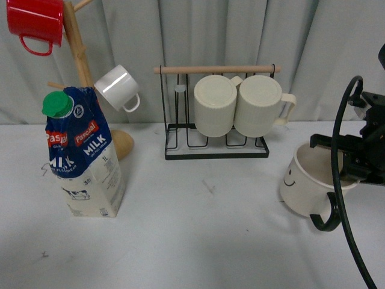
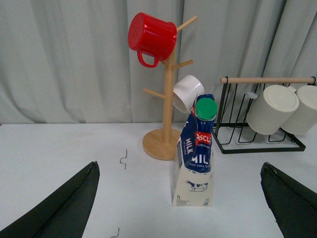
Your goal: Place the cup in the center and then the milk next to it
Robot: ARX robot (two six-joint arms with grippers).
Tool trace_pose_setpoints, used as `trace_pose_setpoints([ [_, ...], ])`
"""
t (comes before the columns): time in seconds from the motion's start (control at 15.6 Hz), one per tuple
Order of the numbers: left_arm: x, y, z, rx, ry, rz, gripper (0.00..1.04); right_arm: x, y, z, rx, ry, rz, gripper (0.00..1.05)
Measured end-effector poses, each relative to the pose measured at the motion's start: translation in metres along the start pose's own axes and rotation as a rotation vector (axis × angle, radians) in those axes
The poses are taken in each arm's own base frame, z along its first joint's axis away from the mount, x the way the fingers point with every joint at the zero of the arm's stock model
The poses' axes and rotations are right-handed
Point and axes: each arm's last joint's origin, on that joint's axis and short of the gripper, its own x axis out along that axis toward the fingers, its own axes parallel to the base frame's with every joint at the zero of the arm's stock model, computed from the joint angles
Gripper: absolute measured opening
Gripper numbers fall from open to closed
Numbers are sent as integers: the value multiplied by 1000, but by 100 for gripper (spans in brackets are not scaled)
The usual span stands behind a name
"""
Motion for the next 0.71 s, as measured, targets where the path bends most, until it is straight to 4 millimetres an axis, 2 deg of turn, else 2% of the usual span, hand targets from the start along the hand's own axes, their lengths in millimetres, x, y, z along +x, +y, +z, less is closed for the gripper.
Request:
trace_pose_setpoints([
  [0.19, 0, 0, 0, 0, 0, 0, 98, -22, 20, -1, 2, -34, 73, 3],
  [0.45, 0, 0, 0, 0, 0, 0, 98, -32, 63, -18, -27, -24, 160, 3],
  [0.51, 0, 0, 0, 0, 0, 0, 98, -32, 71, -22, -29, -13, 169, 3],
  [0.58, 0, 0, 0, 0, 0, 0, 98, -23, 90, -28, -22, 14, 172, 3],
  [0.64, 0, 0, 0, 0, 0, 0, 98, -8, 91, -32, -3, 52, 138, 3],
  [0.71, 0, 0, 0, 0, 0, 0, 98, -2, 90, -34, 6, 67, 118, 3],
])
